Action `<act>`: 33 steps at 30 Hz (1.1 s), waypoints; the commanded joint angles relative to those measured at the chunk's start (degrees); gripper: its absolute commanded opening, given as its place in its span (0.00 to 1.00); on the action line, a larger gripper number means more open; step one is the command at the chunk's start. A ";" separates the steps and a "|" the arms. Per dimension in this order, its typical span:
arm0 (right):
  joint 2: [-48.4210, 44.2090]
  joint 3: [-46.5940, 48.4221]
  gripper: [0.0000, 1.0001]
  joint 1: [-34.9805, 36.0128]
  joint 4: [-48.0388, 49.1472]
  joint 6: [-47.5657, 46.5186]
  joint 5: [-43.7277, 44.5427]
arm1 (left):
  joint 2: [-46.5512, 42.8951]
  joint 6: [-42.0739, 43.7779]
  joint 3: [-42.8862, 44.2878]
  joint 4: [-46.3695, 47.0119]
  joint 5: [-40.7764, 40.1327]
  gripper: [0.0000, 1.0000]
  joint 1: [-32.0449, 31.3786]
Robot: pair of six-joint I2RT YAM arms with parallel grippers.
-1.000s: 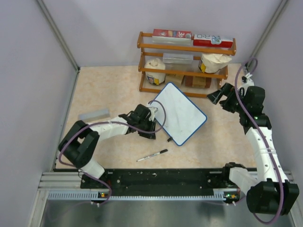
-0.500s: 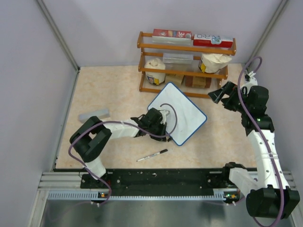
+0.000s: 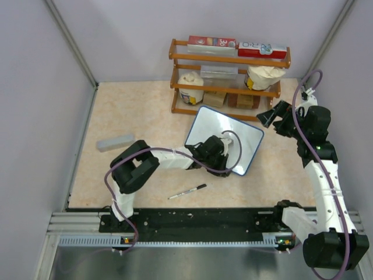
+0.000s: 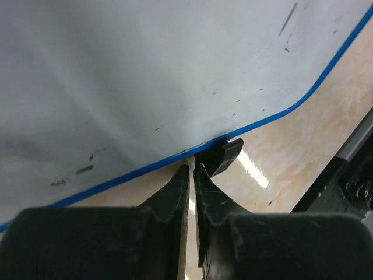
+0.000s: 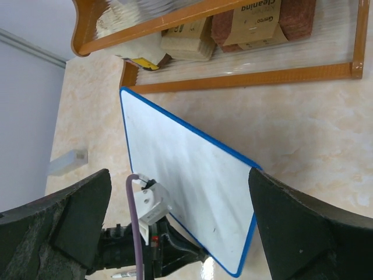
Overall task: Write a sentence on the whiteboard
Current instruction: Move the whiteboard stand to the center of the board.
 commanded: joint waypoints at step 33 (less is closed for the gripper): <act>4.26 4.29 0.99 5.35 -4.01 -4.36 0.66 | -24.43 10.62 -6.30 -18.91 -23.10 0.66 -6.04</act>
